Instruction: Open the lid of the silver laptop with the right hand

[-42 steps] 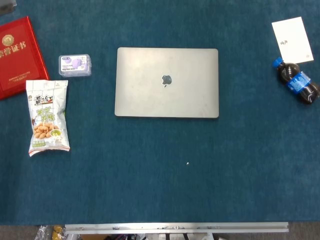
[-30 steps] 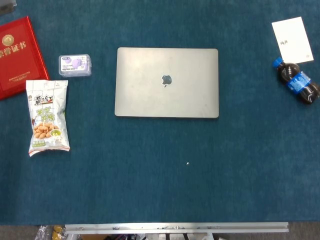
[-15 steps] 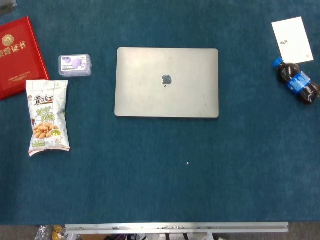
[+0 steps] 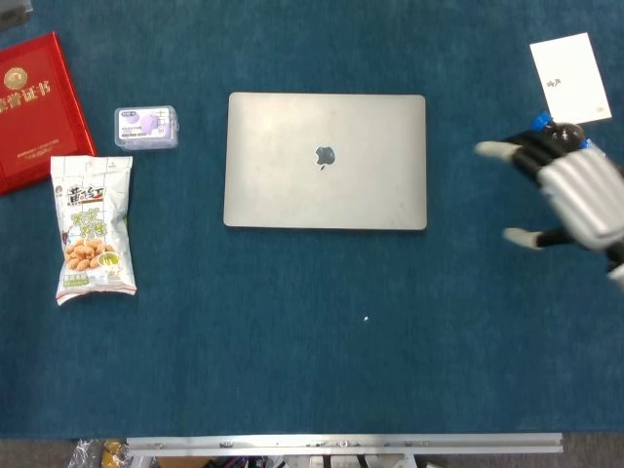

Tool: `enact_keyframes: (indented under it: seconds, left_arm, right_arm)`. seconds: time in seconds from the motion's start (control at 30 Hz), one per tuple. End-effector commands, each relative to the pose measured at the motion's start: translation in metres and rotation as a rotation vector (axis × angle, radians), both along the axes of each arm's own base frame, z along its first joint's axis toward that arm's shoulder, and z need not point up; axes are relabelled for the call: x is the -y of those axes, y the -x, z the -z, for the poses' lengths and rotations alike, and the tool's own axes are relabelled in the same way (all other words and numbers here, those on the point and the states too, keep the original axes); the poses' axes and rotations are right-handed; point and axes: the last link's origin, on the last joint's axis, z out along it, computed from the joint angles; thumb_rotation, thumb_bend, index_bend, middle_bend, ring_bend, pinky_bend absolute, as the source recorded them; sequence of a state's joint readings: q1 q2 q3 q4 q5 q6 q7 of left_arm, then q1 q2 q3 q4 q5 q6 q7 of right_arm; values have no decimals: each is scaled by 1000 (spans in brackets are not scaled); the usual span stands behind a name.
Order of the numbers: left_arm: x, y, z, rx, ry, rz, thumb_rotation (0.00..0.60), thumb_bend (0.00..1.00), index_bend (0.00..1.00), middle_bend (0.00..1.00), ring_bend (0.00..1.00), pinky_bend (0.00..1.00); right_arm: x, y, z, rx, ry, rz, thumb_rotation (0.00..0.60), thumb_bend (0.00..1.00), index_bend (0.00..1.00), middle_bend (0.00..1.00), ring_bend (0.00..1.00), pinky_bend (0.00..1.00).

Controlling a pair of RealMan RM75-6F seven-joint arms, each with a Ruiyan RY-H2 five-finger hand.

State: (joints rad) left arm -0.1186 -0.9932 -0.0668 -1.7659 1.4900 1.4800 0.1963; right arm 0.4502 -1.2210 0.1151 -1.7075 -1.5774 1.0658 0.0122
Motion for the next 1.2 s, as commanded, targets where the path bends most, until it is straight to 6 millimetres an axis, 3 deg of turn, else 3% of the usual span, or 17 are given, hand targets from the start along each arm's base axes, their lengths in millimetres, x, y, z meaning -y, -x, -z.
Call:
enact_keyframes:
  seconds: [0.03, 0.33, 0.77, 1.2]
  left_arm:
    - [-1, -1, 0, 0, 1, 2, 600, 417, 326, 300, 229, 250]
    - [0, -6, -2, 4, 2, 18, 600, 417, 326, 299, 229, 250]
    - [-1, -8, -4, 10, 10, 47, 600, 417, 326, 299, 229, 250]
    - [-3, -7, -4, 28, 12, 65, 600, 416, 326, 298, 229, 250]
  right_arm:
    - [8, -20, 16, 25, -47, -38, 600, 0, 189, 248, 191, 326]
    - [24, -58, 58, -1, -120, -85, 600, 0, 155, 219, 159, 286]
    - [38, -105, 119, -67, -165, -122, 600, 0, 50, 126, 33, 117]
    - [37, -128, 168, -148, -112, -159, 600, 0, 25, 105, 21, 107]
